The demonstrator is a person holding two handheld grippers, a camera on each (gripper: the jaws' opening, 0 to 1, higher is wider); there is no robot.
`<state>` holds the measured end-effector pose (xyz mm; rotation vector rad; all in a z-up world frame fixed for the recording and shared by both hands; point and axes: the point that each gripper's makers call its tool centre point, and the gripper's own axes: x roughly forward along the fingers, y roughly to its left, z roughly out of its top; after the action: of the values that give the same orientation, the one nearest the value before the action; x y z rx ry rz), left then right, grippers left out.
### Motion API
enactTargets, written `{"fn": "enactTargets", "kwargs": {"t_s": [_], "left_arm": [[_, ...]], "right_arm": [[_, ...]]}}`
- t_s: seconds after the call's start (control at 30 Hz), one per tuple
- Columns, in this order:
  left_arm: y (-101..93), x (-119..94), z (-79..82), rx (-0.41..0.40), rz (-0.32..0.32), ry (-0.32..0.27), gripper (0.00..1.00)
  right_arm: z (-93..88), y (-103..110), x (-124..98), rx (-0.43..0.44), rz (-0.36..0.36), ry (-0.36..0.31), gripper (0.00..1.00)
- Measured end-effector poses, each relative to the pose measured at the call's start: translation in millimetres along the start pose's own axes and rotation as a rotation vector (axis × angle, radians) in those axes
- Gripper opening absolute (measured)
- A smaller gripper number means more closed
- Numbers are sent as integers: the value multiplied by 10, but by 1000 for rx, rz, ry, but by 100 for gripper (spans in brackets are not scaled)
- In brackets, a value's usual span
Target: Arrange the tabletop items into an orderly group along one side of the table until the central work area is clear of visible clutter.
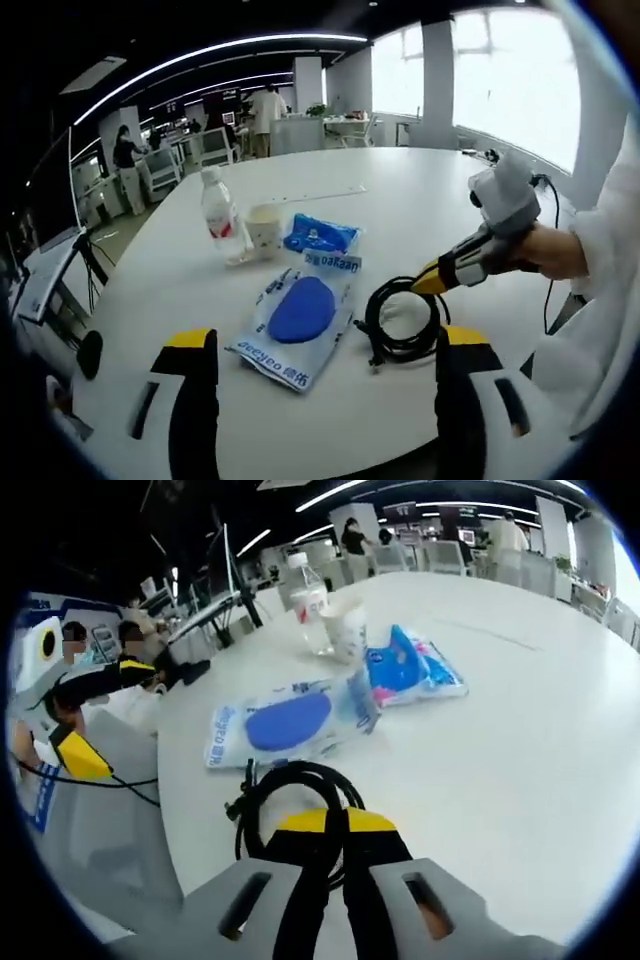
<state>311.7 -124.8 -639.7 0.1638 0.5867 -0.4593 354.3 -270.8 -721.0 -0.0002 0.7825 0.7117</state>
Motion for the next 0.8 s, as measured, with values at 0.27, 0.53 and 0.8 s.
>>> {"fn": "enactTargets", "kwargs": {"t_s": [0.27,0.53,0.8], "left_arm": [[82,-64,-48,-32,41,2,92],[76,-106,-192,-54,71,25,91],[39,-126,-277,-93,87,39,90]], "right_arm": [[209,-176,-301,-47,2,-65,0],[406,-401,-661,8,-2,-170,0],[556,-773,-1030,135,-28,-279,0]]}}
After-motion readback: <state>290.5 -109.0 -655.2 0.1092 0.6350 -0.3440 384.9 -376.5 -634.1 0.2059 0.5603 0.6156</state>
